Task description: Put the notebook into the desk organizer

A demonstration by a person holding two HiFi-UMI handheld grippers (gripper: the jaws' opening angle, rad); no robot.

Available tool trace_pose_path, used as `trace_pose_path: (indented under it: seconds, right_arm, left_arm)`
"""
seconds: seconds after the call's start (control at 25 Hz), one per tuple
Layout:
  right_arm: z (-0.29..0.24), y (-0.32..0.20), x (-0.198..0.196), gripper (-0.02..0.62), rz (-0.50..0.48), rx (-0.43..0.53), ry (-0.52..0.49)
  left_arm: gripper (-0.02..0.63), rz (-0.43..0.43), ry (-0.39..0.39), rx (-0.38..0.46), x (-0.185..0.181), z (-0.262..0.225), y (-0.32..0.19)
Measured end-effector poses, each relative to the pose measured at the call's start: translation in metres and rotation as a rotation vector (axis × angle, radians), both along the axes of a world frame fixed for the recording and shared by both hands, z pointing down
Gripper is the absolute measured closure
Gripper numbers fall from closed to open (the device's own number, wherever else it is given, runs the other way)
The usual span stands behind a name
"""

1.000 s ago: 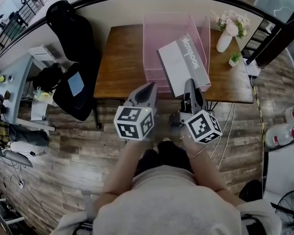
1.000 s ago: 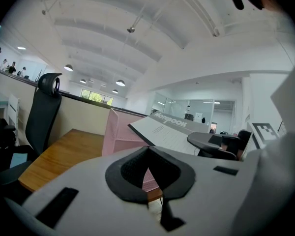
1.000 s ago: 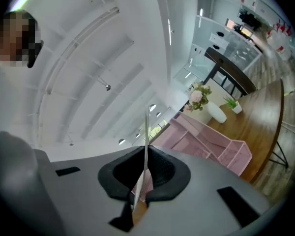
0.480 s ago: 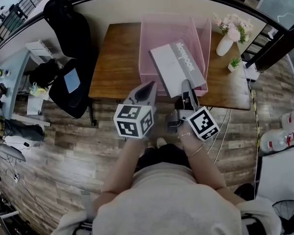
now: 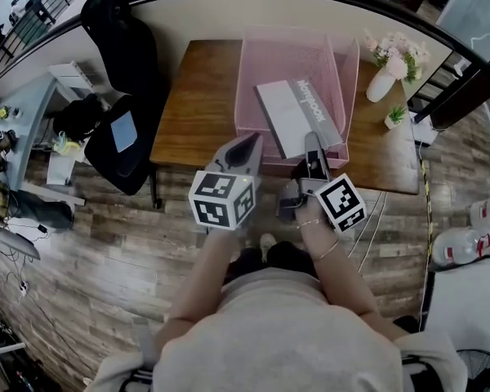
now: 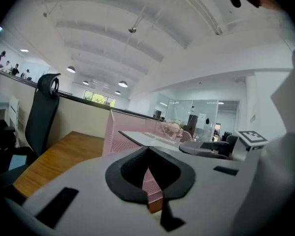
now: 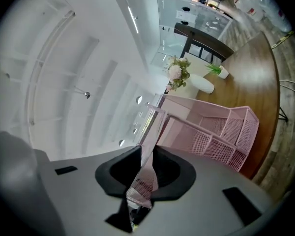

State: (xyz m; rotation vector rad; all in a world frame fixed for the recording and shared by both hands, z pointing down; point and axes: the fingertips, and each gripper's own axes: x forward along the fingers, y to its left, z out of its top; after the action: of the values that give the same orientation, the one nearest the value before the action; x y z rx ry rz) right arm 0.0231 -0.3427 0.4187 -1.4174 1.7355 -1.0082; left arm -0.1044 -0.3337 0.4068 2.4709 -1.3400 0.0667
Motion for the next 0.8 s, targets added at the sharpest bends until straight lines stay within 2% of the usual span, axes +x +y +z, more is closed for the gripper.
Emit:
trace_pose_path:
  seconds: [0.32, 0.52, 0.8]
  right_arm:
    - [0.001, 0.004, -0.001, 0.488, -0.031, -0.008, -0.046]
    - [-0.001, 0.016, -0.005, 0.488, -0.057, 0.004, -0.075]
    - [-0.003, 0.029, -0.014, 0.503, -0.095, 0.012, -0.046]
  left_arm:
    - [0.594, 0.002, 0.019, -0.007, 0.0, 0.0, -0.003]
    - [0.594, 0.018, 0.036, -0.027, 0.004, 0.005, 0.001]
    - [0.594, 0.02, 0.043, -0.037, 0.005, 0.009, 0.008]
